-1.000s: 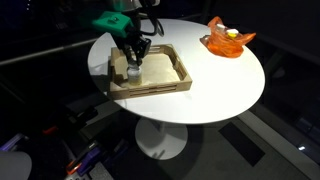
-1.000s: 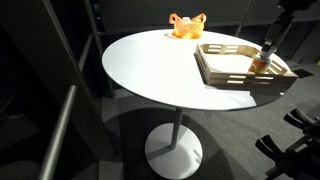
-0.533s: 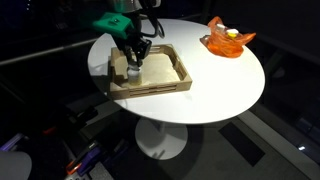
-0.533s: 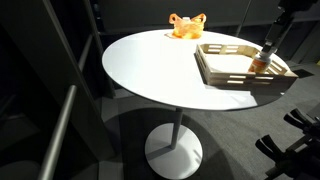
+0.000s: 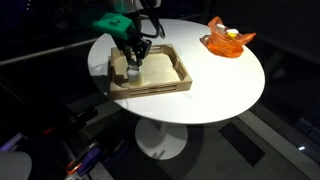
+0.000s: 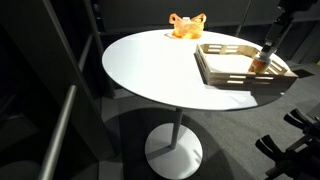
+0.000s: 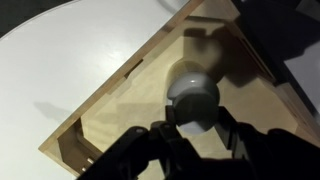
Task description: Place the lid on the bottle
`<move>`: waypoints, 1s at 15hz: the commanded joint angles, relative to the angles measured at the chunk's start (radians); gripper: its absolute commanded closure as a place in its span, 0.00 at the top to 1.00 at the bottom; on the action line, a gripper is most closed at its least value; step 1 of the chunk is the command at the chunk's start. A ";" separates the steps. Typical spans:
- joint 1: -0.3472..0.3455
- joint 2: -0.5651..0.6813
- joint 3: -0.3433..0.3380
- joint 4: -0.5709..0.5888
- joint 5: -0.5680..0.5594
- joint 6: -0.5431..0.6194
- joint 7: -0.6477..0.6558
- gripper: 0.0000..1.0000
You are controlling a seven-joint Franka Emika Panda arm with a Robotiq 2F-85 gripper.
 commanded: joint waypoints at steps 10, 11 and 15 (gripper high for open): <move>-0.001 0.013 -0.007 0.004 0.042 0.001 -0.052 0.19; -0.001 0.015 -0.007 0.006 0.038 -0.003 -0.047 0.19; -0.004 0.022 -0.005 0.020 0.020 -0.027 -0.020 0.19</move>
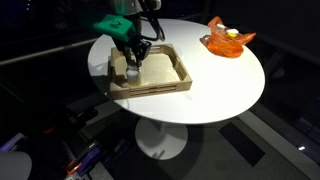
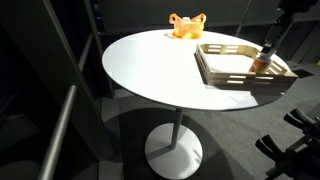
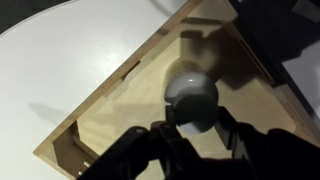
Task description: Place the lid on the bottle
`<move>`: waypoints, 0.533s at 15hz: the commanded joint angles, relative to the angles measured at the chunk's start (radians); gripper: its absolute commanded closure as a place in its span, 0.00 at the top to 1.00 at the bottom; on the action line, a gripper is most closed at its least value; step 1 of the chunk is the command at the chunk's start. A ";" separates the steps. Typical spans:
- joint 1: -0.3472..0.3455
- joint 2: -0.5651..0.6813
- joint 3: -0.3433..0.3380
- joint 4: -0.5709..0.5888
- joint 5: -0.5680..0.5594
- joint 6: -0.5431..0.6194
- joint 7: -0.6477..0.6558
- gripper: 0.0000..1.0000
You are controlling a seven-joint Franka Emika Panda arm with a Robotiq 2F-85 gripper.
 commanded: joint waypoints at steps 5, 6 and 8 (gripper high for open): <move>-0.006 0.023 -0.001 0.044 -0.012 -0.084 0.059 0.19; -0.006 0.025 0.000 0.049 -0.014 -0.096 0.075 0.19; -0.006 0.028 0.000 0.059 -0.017 -0.114 0.095 0.19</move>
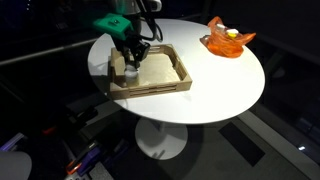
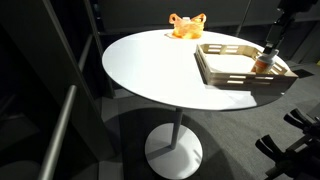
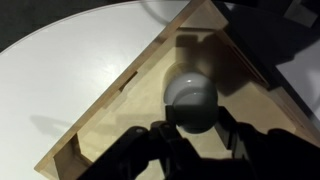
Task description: Place the lid on the bottle
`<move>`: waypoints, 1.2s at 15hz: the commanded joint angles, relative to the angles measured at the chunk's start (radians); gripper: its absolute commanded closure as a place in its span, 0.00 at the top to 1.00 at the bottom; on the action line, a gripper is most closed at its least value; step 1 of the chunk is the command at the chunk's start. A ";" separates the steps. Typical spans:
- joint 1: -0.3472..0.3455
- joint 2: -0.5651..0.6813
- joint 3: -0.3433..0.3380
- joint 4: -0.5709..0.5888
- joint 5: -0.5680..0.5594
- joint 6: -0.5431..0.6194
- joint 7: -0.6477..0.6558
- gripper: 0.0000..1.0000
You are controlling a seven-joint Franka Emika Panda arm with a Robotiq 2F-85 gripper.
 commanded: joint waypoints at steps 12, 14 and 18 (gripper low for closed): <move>-0.001 -0.004 0.012 -0.001 -0.071 0.004 0.113 0.19; 0.000 -0.008 0.013 -0.011 -0.070 0.021 0.113 0.19; 0.000 -0.020 0.016 -0.035 -0.074 0.057 0.116 0.19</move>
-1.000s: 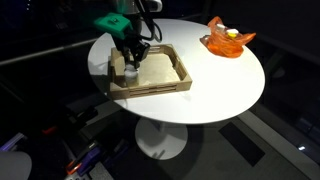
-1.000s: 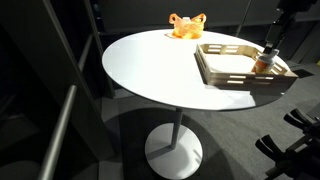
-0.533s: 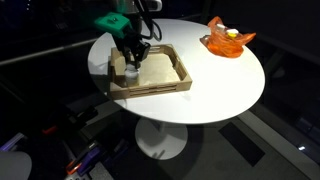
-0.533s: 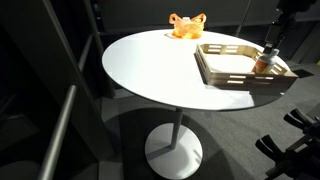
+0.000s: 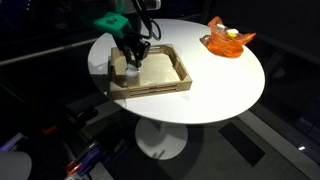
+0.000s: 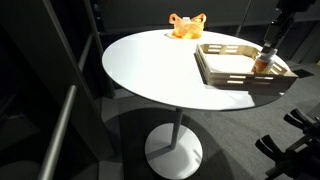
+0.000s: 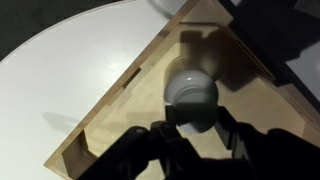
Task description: Place the lid on the bottle
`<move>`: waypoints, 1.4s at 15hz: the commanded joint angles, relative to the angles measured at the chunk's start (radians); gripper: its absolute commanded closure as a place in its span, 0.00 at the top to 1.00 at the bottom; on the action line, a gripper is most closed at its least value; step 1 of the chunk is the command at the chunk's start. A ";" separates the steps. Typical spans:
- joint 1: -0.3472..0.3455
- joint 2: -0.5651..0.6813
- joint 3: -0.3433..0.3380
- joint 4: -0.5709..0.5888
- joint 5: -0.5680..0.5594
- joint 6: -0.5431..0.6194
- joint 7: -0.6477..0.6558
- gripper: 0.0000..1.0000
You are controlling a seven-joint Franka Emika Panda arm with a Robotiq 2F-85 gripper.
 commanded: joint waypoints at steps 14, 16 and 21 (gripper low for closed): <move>-0.003 -0.053 0.012 -0.071 -0.057 0.051 0.061 1.00; -0.003 -0.060 0.013 -0.067 -0.056 0.040 0.060 1.00; -0.005 -0.079 0.008 -0.026 -0.038 -0.065 0.040 1.00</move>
